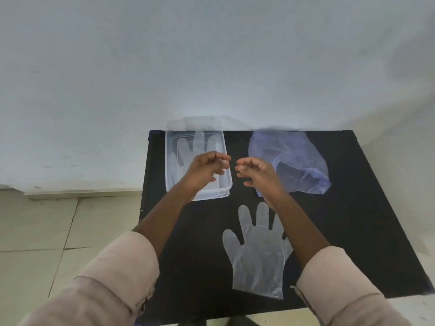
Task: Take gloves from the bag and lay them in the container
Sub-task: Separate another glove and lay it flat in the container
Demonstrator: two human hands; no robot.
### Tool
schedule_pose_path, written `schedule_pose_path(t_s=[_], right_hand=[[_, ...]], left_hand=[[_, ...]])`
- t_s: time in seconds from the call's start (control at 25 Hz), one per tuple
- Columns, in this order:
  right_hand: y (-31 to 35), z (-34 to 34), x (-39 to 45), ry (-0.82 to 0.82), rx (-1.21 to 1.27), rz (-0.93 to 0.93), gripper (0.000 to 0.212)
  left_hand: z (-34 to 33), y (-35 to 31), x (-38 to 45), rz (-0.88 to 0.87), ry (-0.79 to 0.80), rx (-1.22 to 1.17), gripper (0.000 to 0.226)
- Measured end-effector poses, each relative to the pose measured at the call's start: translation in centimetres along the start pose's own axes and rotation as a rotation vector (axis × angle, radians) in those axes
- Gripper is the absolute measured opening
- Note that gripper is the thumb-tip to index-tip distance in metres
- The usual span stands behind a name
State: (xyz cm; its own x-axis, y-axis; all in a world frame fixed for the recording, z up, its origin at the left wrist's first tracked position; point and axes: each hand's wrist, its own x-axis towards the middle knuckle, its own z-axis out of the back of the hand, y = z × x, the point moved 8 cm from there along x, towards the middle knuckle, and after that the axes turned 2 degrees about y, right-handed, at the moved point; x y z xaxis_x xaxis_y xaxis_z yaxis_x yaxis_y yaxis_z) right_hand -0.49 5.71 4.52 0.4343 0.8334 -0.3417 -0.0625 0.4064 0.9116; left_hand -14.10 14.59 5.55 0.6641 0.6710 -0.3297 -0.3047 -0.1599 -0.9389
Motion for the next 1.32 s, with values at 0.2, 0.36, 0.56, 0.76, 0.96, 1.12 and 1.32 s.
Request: schedule_pose_path(t_s=[0.2,0.36,0.56,0.76,0.96,1.12,1.32], right_hand=[[-5.5,3.5,-4.4,-0.008,0.036,-0.1,0.021],[-10.6,5.7,-8.2,0.002,0.023,-0.162,0.014],[-15.9,7.1,-12.2,0.02,0.016,-0.233,0.013],[-20.7,7.8,-17.3,-0.104,-0.421,-0.497,0.031],[-22.1,4.9,-19.3,-0.161,-0.562,-0.501,0.058],[-23.6,4.7,-18.9,-0.268,-0.004,-0.576,0.046],[-24.3,4.8,-18.8,-0.317,0.272,-0.641,0.02]], left_hand=[[-7.0,3.8,-3.0,0.113,0.041,-0.004,0.017],[-11.5,7.1,-5.2,0.187,0.05,0.02,0.017],[-15.6,10.5,-8.2,0.245,0.052,0.045,0.021],[-16.7,13.4,-10.9,0.286,0.032,0.039,0.02],[-16.2,14.6,-12.6,0.275,0.002,0.139,0.015],[-14.2,14.8,-14.1,0.138,-0.166,0.297,0.011],[-14.1,17.6,-16.3,0.069,-0.214,0.429,0.017]])
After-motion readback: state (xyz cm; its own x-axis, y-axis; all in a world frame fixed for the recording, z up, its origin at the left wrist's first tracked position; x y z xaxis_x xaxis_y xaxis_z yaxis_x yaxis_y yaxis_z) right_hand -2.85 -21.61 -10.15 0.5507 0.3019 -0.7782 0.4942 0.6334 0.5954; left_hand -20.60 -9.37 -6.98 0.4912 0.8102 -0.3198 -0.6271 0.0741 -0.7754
